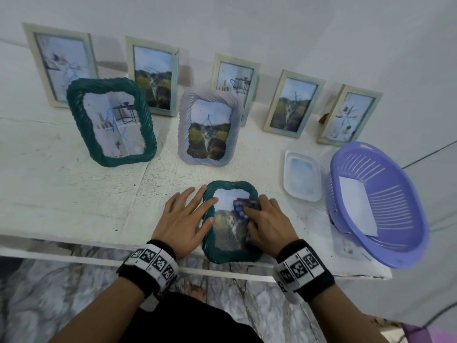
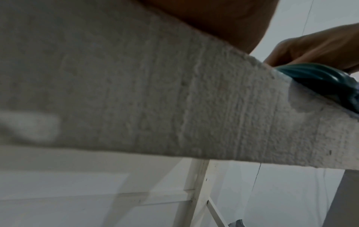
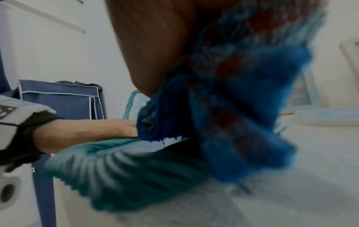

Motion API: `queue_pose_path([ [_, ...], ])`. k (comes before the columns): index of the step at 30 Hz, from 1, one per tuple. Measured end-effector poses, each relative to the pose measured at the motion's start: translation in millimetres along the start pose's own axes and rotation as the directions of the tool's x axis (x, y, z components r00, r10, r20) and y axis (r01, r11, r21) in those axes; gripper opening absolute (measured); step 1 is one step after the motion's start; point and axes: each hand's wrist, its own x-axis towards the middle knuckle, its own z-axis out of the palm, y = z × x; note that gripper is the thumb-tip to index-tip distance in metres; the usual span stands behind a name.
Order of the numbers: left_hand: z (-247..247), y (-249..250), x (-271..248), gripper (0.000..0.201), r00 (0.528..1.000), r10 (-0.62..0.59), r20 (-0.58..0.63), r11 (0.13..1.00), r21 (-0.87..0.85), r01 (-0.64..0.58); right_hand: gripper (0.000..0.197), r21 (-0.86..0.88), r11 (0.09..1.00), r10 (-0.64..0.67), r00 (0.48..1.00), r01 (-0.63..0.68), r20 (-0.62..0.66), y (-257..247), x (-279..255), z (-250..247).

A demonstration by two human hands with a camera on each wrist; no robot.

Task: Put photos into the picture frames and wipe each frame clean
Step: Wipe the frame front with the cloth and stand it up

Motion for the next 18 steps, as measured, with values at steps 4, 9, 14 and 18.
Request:
queue_pose_path([
  [4,0.1,-0.4,-0.1,0.051,1.0,0.0,0.002,1.0,0.0,0.0,0.037,0.054,0.982,-0.181,0.983,0.18,0.008,-12.2,-26.0,7.4],
  [9,-1.9,0.5,-0.7,0.051,1.0,0.012,-0.003,1.0,-0.012,-0.012,0.046,0.021,0.979,-0.205,0.978,0.205,0.036,-3.3,-18.0,4.8],
  [14,-1.4,0.5,-0.7,0.051,1.0,0.007,-0.006,1.0,-0.026,-0.007,0.05,-0.008,0.992,-0.122,0.992,0.122,0.012,-8.6,8.4,9.2],
  [18,-0.6,0.1,-1.0,0.05,1.0,0.009,-0.013,1.0,-0.027,-0.01,0.04,0.052,0.952,-0.304,0.951,0.301,0.063,-9.4,-23.3,6.9],
])
